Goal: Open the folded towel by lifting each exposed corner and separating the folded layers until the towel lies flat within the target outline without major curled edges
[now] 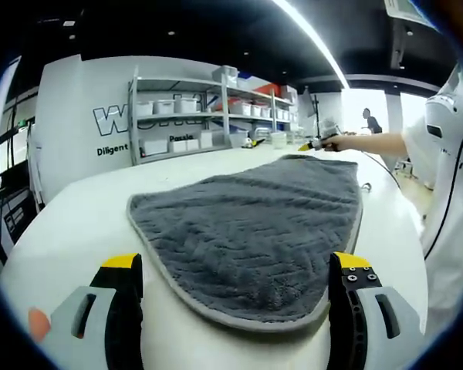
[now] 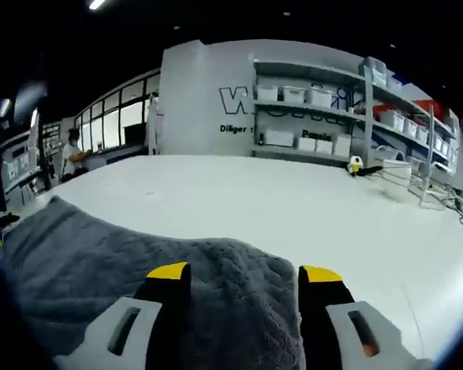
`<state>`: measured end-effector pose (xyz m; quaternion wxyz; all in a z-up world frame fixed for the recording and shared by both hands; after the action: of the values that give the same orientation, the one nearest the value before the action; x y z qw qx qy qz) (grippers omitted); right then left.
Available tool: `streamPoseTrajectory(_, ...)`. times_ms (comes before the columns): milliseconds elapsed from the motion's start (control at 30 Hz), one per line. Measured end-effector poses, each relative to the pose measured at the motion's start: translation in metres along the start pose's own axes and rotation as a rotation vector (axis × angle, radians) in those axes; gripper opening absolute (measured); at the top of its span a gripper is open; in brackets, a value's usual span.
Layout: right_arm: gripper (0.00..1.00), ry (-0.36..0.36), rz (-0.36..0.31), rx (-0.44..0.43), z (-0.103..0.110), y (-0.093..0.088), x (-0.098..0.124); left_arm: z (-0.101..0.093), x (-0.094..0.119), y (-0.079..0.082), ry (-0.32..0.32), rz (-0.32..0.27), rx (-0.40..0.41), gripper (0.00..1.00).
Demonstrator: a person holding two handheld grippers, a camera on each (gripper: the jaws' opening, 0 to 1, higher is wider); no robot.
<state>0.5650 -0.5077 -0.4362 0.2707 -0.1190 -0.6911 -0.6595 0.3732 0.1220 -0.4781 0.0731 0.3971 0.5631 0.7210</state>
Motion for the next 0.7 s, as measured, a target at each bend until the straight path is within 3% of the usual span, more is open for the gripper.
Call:
streamPoseTrajectory(133,0.73,0.034,0.003,0.017,0.02,-0.006,0.02,-0.001,0.0,0.0,-0.003,0.002,-0.003,0.99)
streamPoseTrajectory(233,0.75,0.034,0.068,0.166,0.035,-0.02,0.038,0.0,0.0,0.0,-0.002,0.001,-0.002,0.99)
streamPoseTrajectory(333,0.83,0.044,0.099,0.26,0.055,-0.032,0.057,-0.001,0.0,0.0,-0.008,-0.001,0.002,0.99)
streamPoseTrajectory(467,0.9,0.131,0.08,0.253,0.074,-0.043,0.088,-0.001,0.0,0.0,-0.01,-0.002,0.005,0.99)
streamPoseTrajectory(700,0.99,0.127,0.072,0.249,0.077,-0.061,0.127,-0.002,0.0,0.0,-0.012,-0.002,0.009,0.99)
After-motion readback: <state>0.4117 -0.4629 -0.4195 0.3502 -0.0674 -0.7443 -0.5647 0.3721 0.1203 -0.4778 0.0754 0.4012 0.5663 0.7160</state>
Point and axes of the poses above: the point that each gripper's makers call its tool centre point, and the gripper's own axes: x roughly backward along the fingers, z roughly to its left, y roughly out of its top, the point moved 2 cm from there along x, roughly backward along the fingers, and after that the axes turned 13 degrees about z, right-handed, at the moved point
